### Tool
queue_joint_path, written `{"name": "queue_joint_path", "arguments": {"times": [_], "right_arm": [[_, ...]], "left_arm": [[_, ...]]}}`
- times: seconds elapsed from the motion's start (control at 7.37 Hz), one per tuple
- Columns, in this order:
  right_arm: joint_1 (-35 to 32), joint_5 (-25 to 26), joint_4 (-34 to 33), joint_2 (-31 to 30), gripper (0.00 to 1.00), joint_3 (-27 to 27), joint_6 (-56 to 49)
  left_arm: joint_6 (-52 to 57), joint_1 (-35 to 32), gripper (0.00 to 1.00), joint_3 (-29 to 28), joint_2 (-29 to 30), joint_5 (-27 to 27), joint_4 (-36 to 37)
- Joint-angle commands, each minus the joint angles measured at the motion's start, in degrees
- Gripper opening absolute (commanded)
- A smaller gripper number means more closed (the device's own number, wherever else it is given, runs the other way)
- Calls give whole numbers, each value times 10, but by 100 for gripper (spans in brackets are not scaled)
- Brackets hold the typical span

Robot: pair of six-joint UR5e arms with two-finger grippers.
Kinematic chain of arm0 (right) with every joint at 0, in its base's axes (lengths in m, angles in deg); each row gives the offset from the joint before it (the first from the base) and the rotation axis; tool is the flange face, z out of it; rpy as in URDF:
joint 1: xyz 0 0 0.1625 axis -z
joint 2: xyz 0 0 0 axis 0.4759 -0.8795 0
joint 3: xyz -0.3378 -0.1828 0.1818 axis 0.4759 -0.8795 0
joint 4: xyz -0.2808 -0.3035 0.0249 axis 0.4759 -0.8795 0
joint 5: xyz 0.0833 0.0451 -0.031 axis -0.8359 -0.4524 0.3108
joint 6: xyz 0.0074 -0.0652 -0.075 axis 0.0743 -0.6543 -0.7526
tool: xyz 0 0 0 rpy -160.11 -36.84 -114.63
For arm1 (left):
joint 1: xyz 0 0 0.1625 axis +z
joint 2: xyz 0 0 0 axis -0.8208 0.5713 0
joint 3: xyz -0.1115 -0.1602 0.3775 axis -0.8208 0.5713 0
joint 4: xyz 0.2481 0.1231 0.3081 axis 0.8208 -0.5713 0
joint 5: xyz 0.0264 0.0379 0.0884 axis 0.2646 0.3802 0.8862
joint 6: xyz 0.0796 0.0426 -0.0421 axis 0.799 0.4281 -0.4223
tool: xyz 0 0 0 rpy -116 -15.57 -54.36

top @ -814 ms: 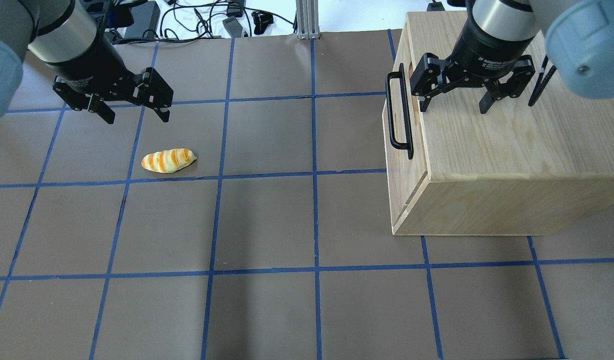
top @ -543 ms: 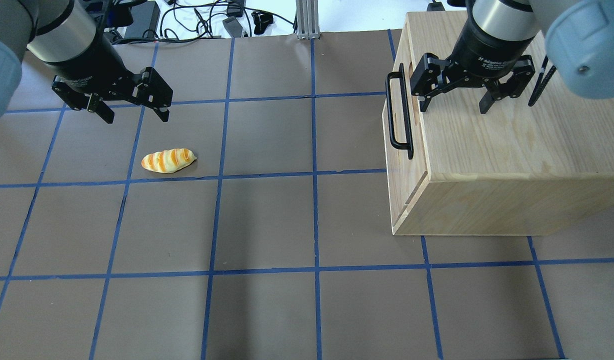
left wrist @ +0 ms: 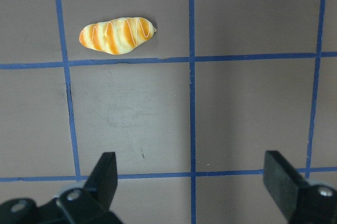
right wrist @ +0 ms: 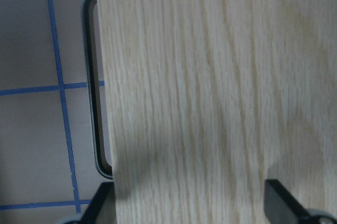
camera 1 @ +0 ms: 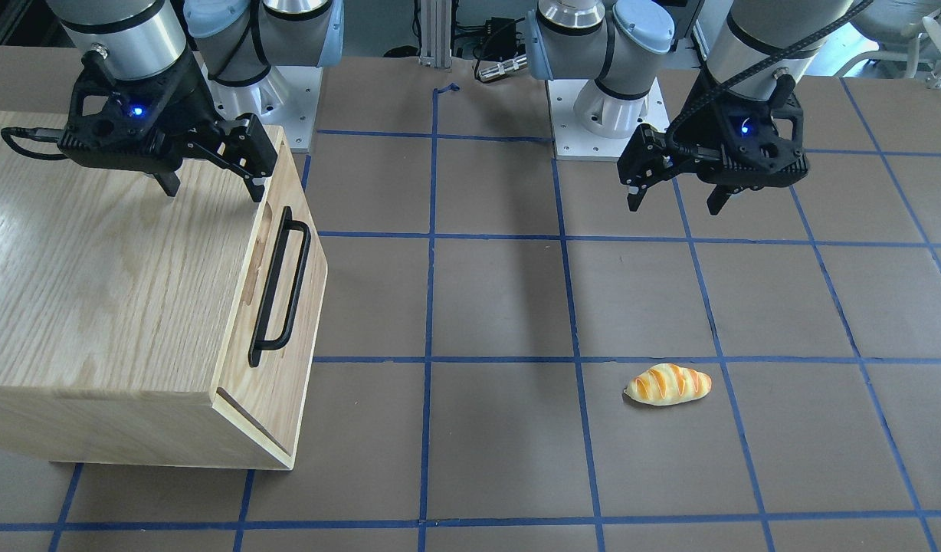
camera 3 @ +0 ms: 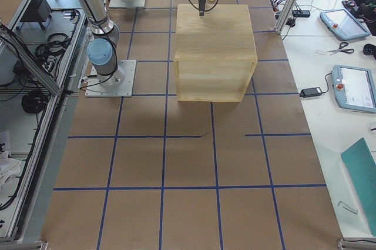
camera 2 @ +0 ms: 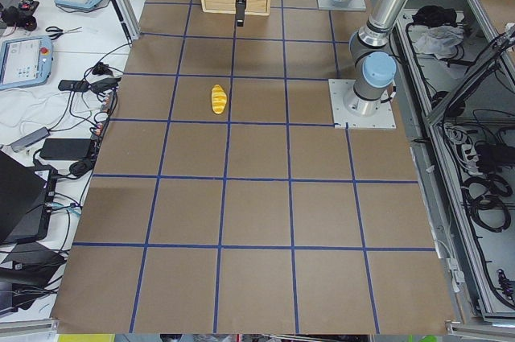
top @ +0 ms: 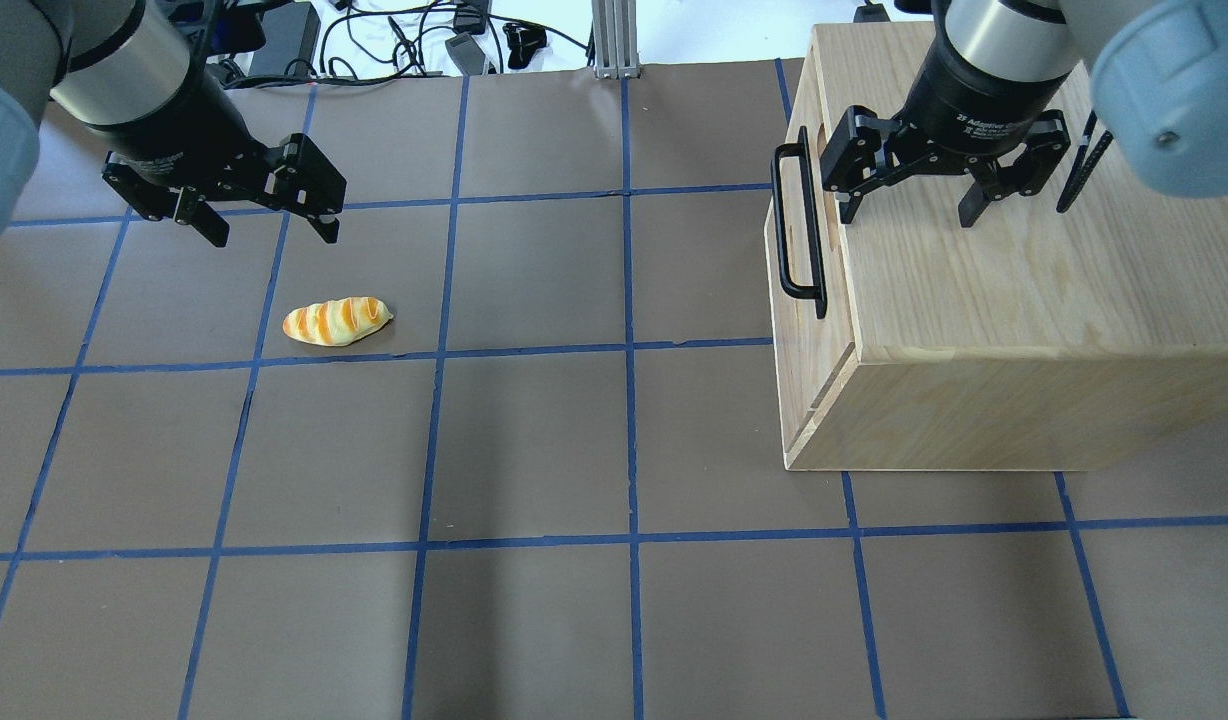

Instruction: Open upper drawer

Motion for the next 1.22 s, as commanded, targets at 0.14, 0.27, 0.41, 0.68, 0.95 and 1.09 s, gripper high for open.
{"name": "queue_joint_path", "arguments": {"times": [0.14, 0.27, 0.41, 0.68, 0.95, 1.09], "right_arm": [[0, 0, 0, 0, 100, 0, 0], [0, 0, 0, 0, 100, 0, 0], [0, 0, 0, 0, 100, 0, 0], [0, 0, 0, 0, 100, 0, 0], [0, 0, 0, 0, 100, 0, 0], [0, 0, 0, 0, 100, 0, 0]], "left_arm": [[0, 4, 100, -1, 4, -2, 4], [-10, 2, 100, 0, 6, -2, 5], [-9, 5, 100, -2, 7, -4, 6], [-12, 11, 100, -4, 24, -11, 17], [-67, 3, 100, -6, 32, -36, 32], [-74, -9, 100, -10, 37, -37, 52]]}}
